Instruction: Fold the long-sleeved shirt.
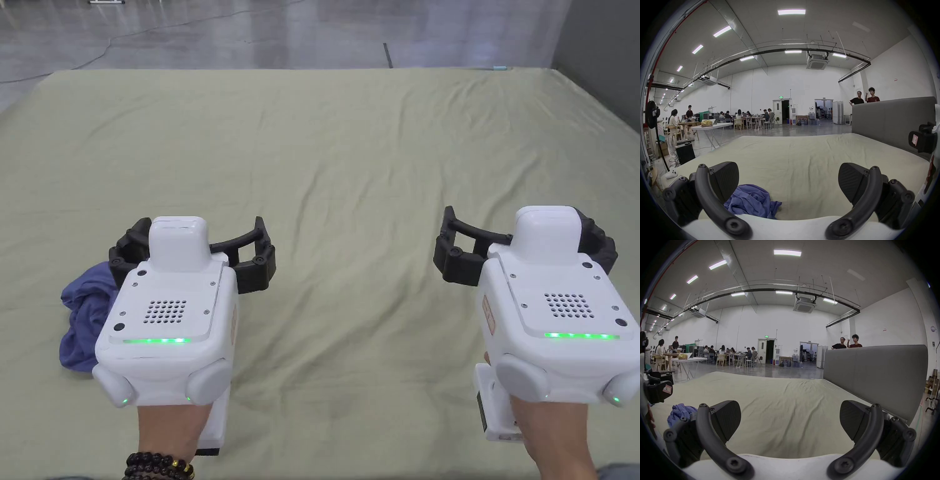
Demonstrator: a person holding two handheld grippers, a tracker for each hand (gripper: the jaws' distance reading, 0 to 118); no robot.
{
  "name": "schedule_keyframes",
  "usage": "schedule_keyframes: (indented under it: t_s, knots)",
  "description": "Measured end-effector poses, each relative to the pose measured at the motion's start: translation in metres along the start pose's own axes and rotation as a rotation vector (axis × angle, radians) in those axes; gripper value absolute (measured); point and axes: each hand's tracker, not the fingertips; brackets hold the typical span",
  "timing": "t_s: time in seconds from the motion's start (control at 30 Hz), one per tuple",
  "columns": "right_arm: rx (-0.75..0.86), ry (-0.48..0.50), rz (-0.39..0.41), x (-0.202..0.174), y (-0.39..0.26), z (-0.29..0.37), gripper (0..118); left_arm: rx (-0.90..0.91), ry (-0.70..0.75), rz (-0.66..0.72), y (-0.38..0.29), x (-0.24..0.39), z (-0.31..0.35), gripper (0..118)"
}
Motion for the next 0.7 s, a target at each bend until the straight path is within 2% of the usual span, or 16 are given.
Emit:
schedule_keyframes:
  t_s: [0.1,0.17,0.23,0.27,0.3,0.33,0.4,0.47,0.6,0.7]
  knots:
    - [-0.012,0.01,0.003,-0.001,0.0,0.0,118,-0.018,-0.003,-0.008,-0.001,0.001,0.0,118]
    - [-0.016,0.008,-0.008,-0.001,0.0,0.001,111,-0.069,0.028,-0.024,0.0,0.003,0.001,104]
    - [-0.04,0.014,-0.018,0.0,0.001,0.0,96,-0.05,0.04,0.0,-0.001,0.004,0.002,75]
    - [-0.044,-0.007,-0.008,-0.001,0.001,-0.001,48,-0.057,0.058,0.011,-0.001,0.003,0.0,16]
    - [-0.057,-0.062,0.024,-0.003,-0.001,-0.003,2,-0.079,0.062,0.005,-0.001,0.003,0.001,0]
    - [-0.042,-0.066,0.033,-0.002,-0.002,0.002,2,-0.07,0.073,0.017,-0.001,0.002,0.0,0]
    - [-0.054,0.003,-0.003,0.001,-0.002,0.003,2,-0.069,0.063,0.01,0.0,-0.001,0.0,0]
    - [-0.053,-0.03,0.018,-0.002,-0.002,0.005,2,-0.058,0.083,-0.013,0.0,-0.001,0.0,0]
    - [-0.076,0.012,0.026,-0.022,0.002,-0.007,2,-0.049,0.106,0.005,0.007,-0.025,0.006,0]
    - [-0.061,0.147,-0.012,-0.063,0.005,-0.013,2,-0.045,0.213,0.022,0.009,-0.064,0.023,0]
